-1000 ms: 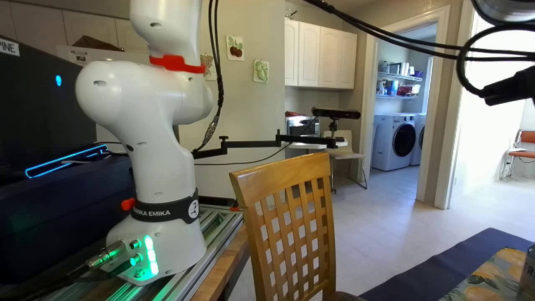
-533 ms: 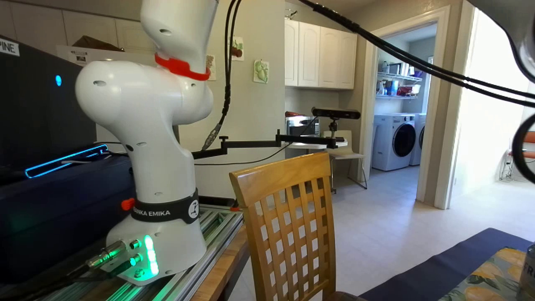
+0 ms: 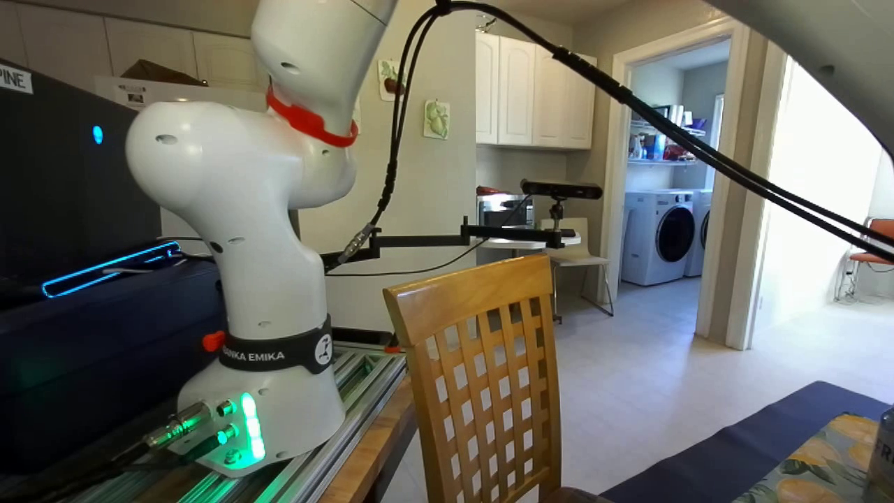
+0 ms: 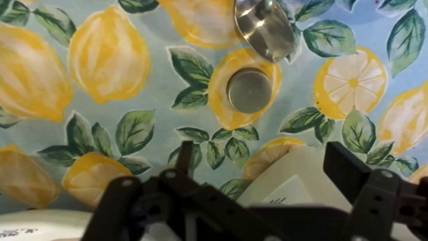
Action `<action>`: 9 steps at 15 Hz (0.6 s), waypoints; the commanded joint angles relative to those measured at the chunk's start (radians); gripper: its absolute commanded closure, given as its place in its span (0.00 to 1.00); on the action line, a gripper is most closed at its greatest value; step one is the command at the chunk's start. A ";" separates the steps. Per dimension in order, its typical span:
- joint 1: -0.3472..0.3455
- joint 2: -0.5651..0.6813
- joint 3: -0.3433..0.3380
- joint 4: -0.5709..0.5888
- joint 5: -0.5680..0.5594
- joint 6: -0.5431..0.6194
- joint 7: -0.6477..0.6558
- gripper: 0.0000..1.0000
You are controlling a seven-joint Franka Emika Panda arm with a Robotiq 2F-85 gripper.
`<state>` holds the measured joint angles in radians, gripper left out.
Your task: Put the lid on the bottle
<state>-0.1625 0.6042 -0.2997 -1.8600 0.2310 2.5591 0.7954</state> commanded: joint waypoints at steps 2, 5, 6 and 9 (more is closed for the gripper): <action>-0.010 0.088 -0.007 0.090 -0.005 -0.020 0.042 0.00; -0.008 0.092 -0.011 0.077 -0.002 -0.045 0.057 0.00; -0.010 0.088 -0.008 0.071 0.001 -0.055 0.060 0.00; -0.018 0.082 0.005 0.059 0.009 -0.087 0.053 0.00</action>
<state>-0.1639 0.6800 -0.3093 -1.8157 0.2313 2.5098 0.8347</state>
